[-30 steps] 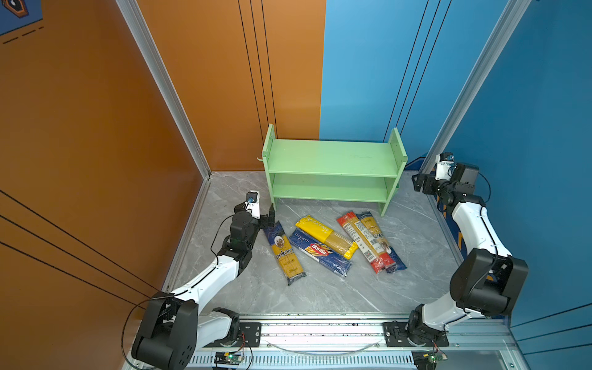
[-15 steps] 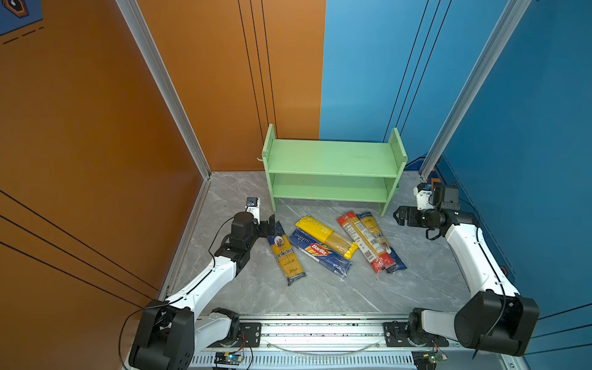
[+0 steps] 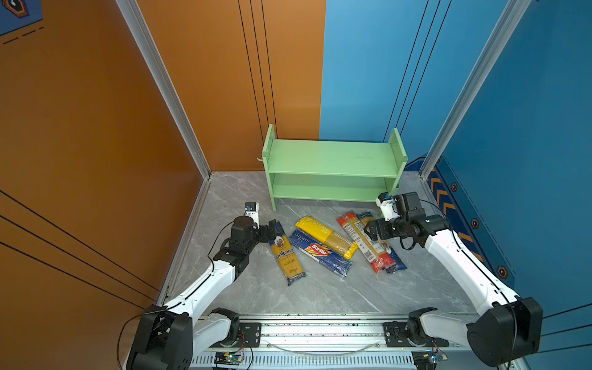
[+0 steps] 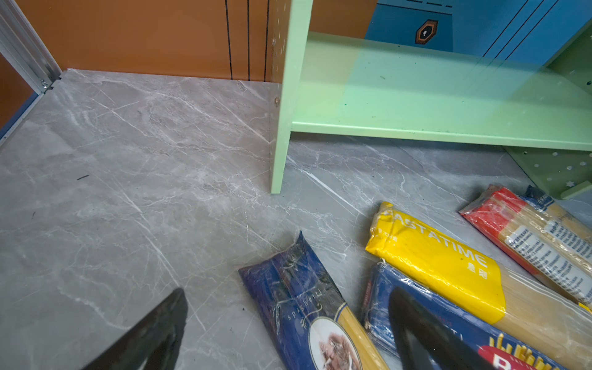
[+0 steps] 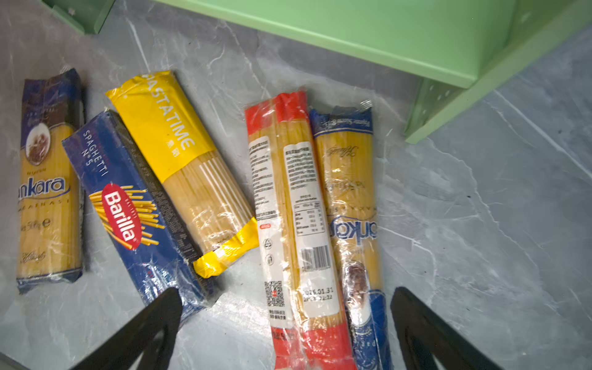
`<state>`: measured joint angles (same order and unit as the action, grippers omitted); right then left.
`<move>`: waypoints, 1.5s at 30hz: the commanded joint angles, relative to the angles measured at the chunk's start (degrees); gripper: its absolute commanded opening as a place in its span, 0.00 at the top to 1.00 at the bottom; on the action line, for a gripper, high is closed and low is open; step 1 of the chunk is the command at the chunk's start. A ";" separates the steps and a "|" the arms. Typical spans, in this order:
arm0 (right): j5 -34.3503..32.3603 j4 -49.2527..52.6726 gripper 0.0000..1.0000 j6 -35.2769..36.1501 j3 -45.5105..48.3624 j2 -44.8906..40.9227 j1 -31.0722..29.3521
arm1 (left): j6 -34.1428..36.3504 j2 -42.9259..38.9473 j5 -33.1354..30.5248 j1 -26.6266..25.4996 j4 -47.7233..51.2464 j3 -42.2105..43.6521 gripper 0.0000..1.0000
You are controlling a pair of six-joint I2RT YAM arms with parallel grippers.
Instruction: Place and organize the pasta boxes and bags onto the shelf
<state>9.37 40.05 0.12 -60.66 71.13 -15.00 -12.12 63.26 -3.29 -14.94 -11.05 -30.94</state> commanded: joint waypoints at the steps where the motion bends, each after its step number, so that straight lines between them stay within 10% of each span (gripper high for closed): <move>1: 1.52 1.87 0.00 0.06 0.46 0.75 -3.22 | -0.52 -1.47 2.00 0.09 2.14 0.70 0.02; 37: 13.05 -17.54 0.00 -1.24 4.35 13.47 -22.30 | -7.05 -1.99 9.80 0.97 7.75 2.12 0.02; 45: -3.89 -19.78 0.01 1.38 3.18 14.76 -28.31 | -10.61 -2.69 12.26 0.88 7.36 4.38 0.02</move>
<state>14.11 22.48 -0.40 -55.35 84.82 -40.60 -20.64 61.45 6.79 -14.50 -4.43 -27.94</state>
